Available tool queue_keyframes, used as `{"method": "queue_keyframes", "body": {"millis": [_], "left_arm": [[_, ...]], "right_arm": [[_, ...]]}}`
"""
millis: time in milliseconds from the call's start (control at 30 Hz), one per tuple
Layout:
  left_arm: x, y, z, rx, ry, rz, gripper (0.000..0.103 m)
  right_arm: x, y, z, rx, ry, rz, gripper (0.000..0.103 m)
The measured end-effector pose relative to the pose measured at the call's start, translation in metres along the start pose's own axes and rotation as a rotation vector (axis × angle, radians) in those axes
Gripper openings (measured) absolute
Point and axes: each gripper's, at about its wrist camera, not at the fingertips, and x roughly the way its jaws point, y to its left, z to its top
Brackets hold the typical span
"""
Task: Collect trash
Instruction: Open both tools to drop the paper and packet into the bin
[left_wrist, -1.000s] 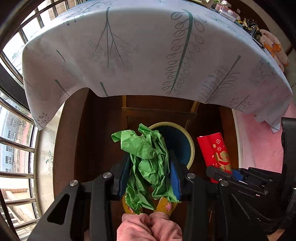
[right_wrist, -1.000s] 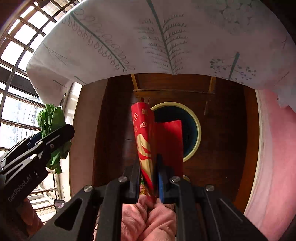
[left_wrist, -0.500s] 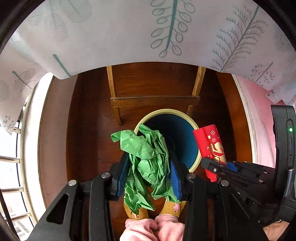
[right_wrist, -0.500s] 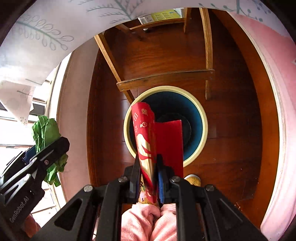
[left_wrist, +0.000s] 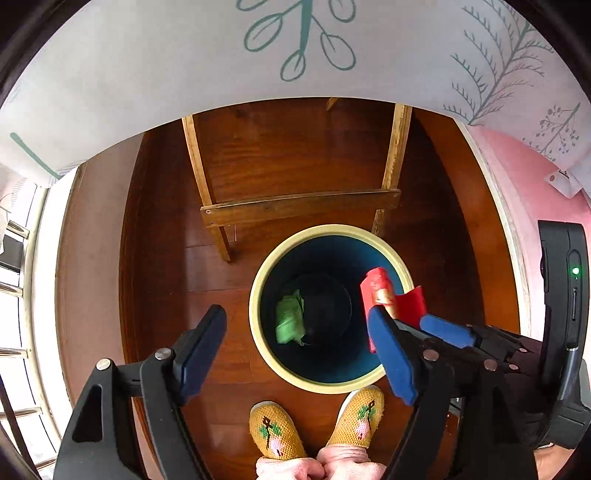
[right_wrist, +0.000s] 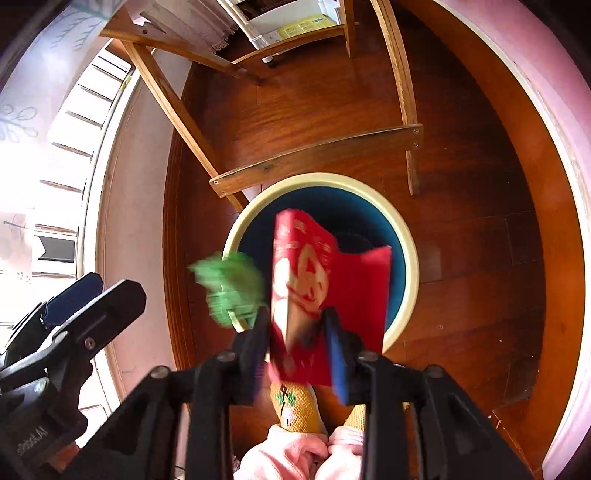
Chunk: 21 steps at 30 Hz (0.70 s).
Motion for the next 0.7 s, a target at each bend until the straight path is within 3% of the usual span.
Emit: {"method": "queue_keyframes", "body": {"millis": [100,400,700], "left_arm": [[0.001,0.002,0.002,0.000,-0.005,0.022,0.090],[-0.017,-0.008,0.013,0.056,-0.018,0.053,0.091],[-0.098,-0.016,0.044,0.110,-0.057,-0.008,0.091]], "right_arm": [[0.001,-0.002,0.003,0.010,-0.012,-0.006,0.052],[-0.017,0.000,0.009,-0.011,-0.078,-0.035,0.059],[-0.086,0.017,0.020,-0.014,-0.110,-0.039,0.059]]}}
